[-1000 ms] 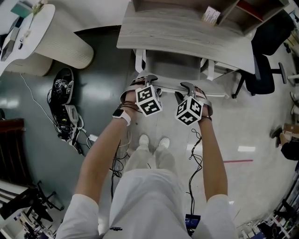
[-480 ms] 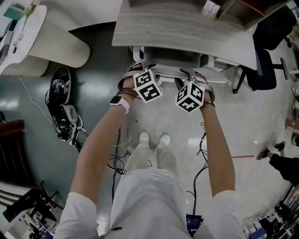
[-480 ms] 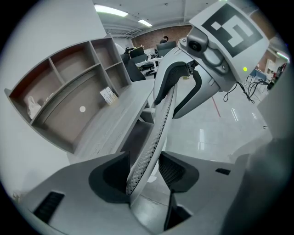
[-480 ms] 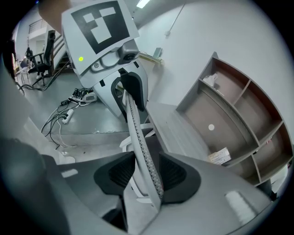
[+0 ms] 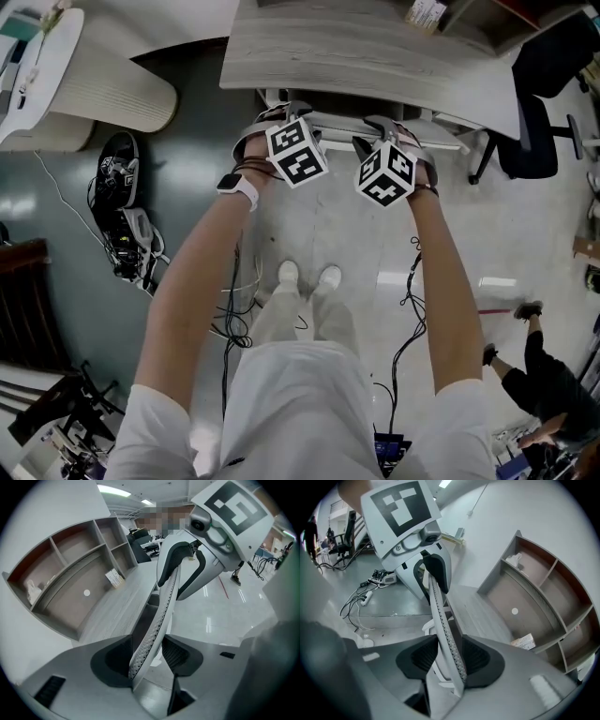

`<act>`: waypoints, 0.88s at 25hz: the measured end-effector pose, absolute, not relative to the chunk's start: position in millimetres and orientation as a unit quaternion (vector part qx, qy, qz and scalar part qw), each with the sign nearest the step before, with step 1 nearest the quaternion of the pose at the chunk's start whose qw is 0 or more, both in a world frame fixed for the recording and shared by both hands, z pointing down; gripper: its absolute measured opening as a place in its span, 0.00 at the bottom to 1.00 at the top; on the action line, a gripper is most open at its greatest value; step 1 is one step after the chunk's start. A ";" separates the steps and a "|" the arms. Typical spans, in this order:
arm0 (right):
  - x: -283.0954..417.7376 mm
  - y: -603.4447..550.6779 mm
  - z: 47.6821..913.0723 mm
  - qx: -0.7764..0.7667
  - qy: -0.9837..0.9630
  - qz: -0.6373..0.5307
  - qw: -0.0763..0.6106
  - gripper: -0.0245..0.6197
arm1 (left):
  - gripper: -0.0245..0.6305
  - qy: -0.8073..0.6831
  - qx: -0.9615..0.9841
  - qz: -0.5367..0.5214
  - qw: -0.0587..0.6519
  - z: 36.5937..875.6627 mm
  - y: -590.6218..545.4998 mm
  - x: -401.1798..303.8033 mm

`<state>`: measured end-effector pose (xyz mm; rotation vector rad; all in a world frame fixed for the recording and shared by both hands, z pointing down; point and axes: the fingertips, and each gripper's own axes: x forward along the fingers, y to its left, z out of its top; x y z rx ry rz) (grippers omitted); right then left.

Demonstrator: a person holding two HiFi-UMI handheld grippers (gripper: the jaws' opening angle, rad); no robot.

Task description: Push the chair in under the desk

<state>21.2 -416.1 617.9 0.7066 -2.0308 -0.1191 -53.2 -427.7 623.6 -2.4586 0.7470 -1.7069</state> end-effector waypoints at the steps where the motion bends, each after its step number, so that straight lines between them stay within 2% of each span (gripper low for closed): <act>1: 21.1 -419.3 617.9 0.288 -0.830 -0.048 0.474 0.30 | 0.34 0.243 -0.796 -0.553 0.029 623.9 -431.3 -53.3; 15: 12.8 -426.3 614.1 0.277 -0.834 -0.019 0.477 0.30 | 0.35 0.236 -0.796 -0.556 0.040 621.1 -443.4 -60.2; 20: 6.2 -409.5 614.4 0.271 -0.837 -0.019 0.475 0.41 | 0.36 0.226 -0.808 -0.542 0.054 612.4 -426.5 -52.5; 22: 8.5 -407.7 606.8 0.286 -0.839 -0.027 0.462 0.42 | 0.36 0.229 -0.810 -0.536 0.067 605.7 -421.3 -50.2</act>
